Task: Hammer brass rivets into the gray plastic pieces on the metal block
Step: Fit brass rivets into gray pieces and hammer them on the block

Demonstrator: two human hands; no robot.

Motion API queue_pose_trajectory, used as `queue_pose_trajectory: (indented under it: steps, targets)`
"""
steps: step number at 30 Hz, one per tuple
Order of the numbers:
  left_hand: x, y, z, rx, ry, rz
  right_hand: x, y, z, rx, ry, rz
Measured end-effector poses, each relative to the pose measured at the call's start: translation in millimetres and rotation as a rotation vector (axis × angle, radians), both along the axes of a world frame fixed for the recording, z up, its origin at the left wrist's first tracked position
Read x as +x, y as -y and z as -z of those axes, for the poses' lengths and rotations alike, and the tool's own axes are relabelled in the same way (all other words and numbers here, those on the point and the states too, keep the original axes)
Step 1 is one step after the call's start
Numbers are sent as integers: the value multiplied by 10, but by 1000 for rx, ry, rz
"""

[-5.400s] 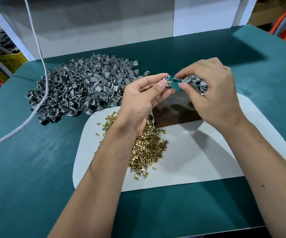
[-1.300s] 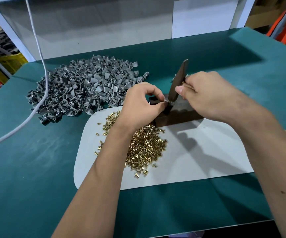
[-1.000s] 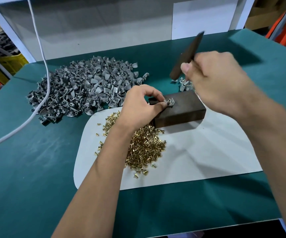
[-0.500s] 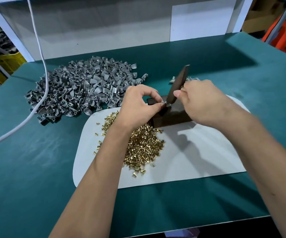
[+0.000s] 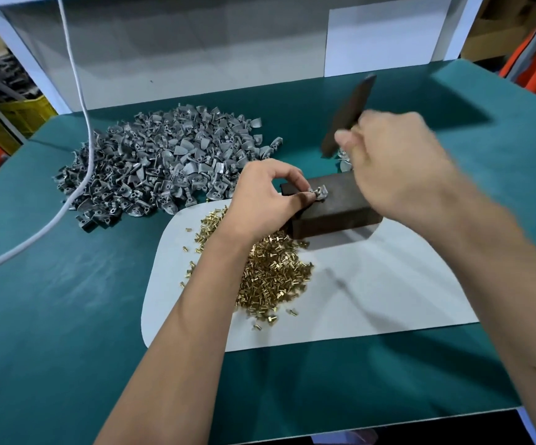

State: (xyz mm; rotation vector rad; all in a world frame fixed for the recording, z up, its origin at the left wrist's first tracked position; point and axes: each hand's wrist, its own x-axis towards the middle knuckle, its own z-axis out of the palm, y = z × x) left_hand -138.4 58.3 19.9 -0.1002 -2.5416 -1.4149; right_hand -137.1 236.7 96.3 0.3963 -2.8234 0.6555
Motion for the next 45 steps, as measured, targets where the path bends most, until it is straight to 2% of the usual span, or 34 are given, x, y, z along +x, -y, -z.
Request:
queue_pose_trajectory:
  steps: [1, 3, 5, 7, 9, 10, 14, 16, 19, 20, 23, 25, 26, 29, 30, 33, 35, 38, 39, 42, 45]
  targets:
    - [-8, 0, 4, -2, -7, -5, 20, 21, 10, 21, -11, -20]
    - [-3, -1, -5, 7, -15, 4, 34, 69, 79, 207, 116, -92]
    - [18, -4, -23, 1, -18, 21, 30, 90, 29, 295, 199, -105]
    - [20, 3, -20, -9, -1, 16, 0, 75, -51, 253, 152, -97]
    - [5, 19, -13, -13, 4, -5, -10, 70, -44, 55, -29, -37]
    - [-3, 23, -10, -19, -1, -9, 26, 81, -58, 21, -70, -23]
    - [23, 10, -33, -22, -20, 21, 57, 109, 30, 244, 206, -79]
    - [22, 14, -31, -30, -11, 15, 15, 73, -36, 249, 200, -71]
    - [-9, 24, -8, -36, -2, -5, 1, 52, -48, -3, -5, 2]
    - [-14, 22, -4, -41, -10, -10, 16, 73, -43, 10, 5, 6]
    - [5, 14, -11, -15, -20, 2, 41, 119, 53, 174, 208, -33]
    - [19, 11, -26, -18, -18, 3, 6, 84, -40, 214, 238, -30]
    - [15, 15, -28, -26, -13, 0, -5, 62, -79, 200, 202, -21]
    - [2, 18, -16, -29, -8, -7, -11, 48, -41, -18, -41, 13]
    - [1, 16, -10, -24, -13, -4, -14, 66, 12, 30, -15, -11]
    - [6, 12, -13, 3, -25, 6, 2, 89, 110, 204, 224, -41]
    - [16, 10, -20, -3, -19, -6, -30, 47, 5, 258, 220, -17]
    - [13, 16, -20, -18, -13, 0, -33, -5, -40, 40, 33, 30]
    - [14, 21, -21, -25, -16, 0, -14, 20, -19, 44, -30, 23]
    - [23, 28, -32, -13, -13, 1, -18, 74, 170, 256, 84, -79]
    - [47, 19, -39, -7, -20, -21, -102, -28, 166, 259, 187, -59]
